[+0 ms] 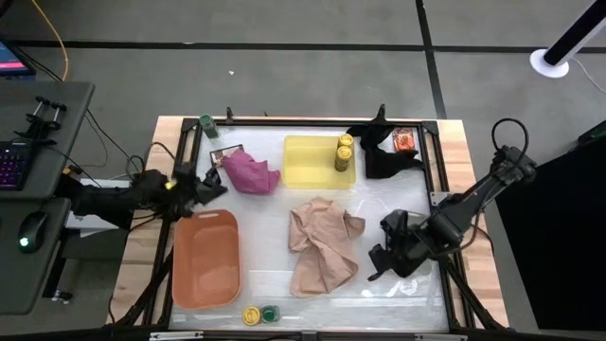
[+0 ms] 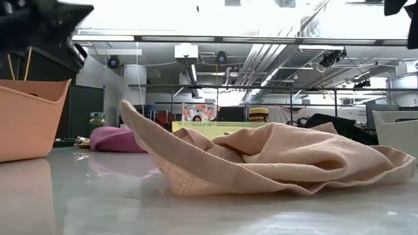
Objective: Sort spices by type
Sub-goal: Put the yellow seasoning bottle into the yellow bin
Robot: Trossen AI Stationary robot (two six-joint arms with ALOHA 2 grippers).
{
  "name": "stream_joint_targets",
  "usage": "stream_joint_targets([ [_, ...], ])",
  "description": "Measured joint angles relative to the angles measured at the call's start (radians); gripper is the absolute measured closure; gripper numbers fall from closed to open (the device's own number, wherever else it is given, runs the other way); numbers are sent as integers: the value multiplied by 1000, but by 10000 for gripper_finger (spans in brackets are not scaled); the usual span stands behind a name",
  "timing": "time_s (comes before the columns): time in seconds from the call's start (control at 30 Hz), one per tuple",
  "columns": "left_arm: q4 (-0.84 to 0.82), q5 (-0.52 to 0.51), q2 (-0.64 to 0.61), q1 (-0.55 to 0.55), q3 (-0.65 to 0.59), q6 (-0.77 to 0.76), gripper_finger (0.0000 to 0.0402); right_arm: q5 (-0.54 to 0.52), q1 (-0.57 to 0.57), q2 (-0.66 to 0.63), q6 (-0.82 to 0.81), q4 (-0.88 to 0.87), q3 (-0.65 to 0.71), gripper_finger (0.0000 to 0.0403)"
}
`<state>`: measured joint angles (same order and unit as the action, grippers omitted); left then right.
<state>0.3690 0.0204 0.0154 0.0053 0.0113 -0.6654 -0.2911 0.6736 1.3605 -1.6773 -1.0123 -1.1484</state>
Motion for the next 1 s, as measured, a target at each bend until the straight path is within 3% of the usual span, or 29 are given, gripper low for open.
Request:
stream_joint_targets([
  [0.13,276,-327,21,0,0,-68,402,-57,8,0,9,0,0,105],
  [0.23,425,-405,110,1,47,-67,402,-85,8,0,50,0,0,105],
  [0.33,372,-333,286,-1,187,-66,402,-115,1,1,98,-14,0,105],
  [0.43,264,-232,545,-20,387,-41,401,-119,-17,1,153,-39,0,105],
  [0.63,-104,198,963,-31,825,59,402,-120,-39,-10,222,-57,0,105],
  [0.73,-228,307,1100,-29,989,-39,401,-120,-38,-13,234,-66,0,105],
  [0.87,-272,558,1220,-88,1146,-210,385,-126,-27,-13,265,-68,0,105],
  [0.93,-267,580,1247,-185,1191,-313,371,-132,-23,-13,272,-71,0,105],
  [1.0,-274,528,1265,-303,1216,-376,357,-136,-22,-13,273,-75,0,105],
])
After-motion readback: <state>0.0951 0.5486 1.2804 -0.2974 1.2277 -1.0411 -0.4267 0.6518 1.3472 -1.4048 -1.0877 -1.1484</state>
